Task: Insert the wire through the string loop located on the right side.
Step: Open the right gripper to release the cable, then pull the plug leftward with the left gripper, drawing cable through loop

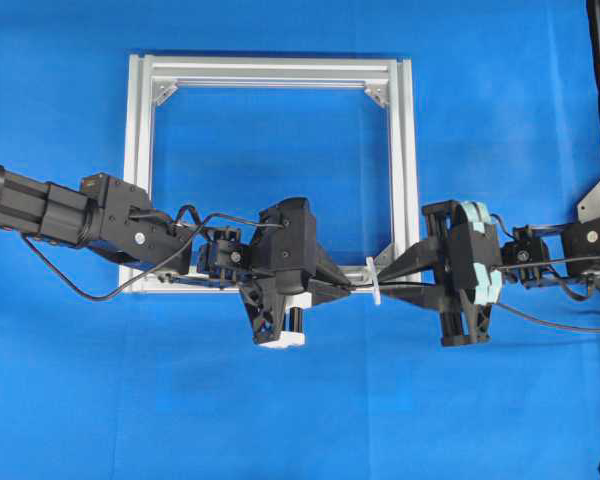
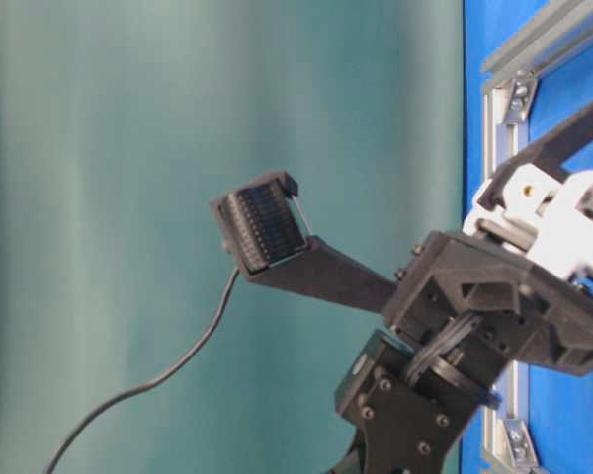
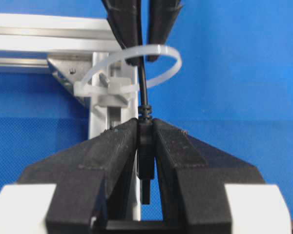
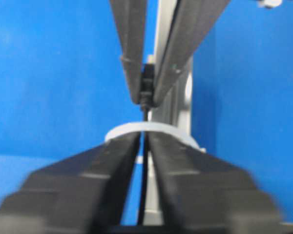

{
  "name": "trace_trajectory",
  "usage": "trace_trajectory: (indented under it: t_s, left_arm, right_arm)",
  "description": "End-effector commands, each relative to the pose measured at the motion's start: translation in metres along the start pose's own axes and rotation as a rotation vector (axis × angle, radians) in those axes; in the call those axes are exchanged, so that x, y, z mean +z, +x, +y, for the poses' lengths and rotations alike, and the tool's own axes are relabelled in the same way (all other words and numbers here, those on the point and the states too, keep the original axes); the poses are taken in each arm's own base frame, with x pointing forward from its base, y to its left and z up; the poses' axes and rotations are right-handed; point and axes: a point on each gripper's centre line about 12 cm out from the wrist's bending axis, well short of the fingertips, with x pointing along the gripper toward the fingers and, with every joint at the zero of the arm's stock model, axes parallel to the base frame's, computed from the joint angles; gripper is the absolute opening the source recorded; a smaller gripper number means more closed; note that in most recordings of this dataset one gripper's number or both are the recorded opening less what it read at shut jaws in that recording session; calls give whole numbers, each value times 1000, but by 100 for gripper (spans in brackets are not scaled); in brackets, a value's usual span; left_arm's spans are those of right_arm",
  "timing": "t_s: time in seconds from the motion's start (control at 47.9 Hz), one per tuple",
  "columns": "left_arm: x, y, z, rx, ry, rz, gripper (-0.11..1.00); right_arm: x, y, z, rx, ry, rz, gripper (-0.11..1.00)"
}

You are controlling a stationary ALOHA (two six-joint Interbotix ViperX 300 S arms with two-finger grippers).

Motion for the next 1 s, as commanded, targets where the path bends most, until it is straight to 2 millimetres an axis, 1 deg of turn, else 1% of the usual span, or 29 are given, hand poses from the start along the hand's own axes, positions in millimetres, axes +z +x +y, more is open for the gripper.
trace_trajectory:
  t_s: [0.0,0.063,0.188,0.23,0.251,0.334,0.502,0.627,0.731,0.815,0.878,0.982]
  left_arm:
    - [15,-2,-1,-4,-2,-40,11]
    - [15,-2,-1,-4,-2,-40,11]
    - [15,-2,-1,-4,-3,-40,11]
    - [15,-2,-1,-4,-5,-40,11]
    - [15,-2,-1,-4,-5,-40,11]
    - [14,-2,-1,-4,-5,-38,11]
    - [15,-2,-1,-5,-5,-41,11]
    - [12,-8,-1,-3,-3,-32,11]
    - [12,-22,-1,-5,4,-33,11]
    - [12,-38,-1,-6,4,-36,11]
    - [9,-50,0,-5,5,-33,11]
    - [-2,-67,1,-3,5,-12,11]
  right_arm:
    - [7,1,3,8,1,-16,29]
    - [7,1,2,5,2,-10,47]
    - [5,0,1,2,4,0,79]
    - [4,0,1,2,4,5,89]
    - [5,-1,1,2,4,4,90]
    - [4,-1,1,3,1,8,86]
    - [4,-1,1,1,4,8,86]
    - [4,-1,1,3,1,8,86]
    - [3,-1,1,3,1,13,86]
    - [2,-1,0,0,5,22,86]
    - [2,-1,0,0,5,25,86]
    - [3,-1,1,2,3,23,86]
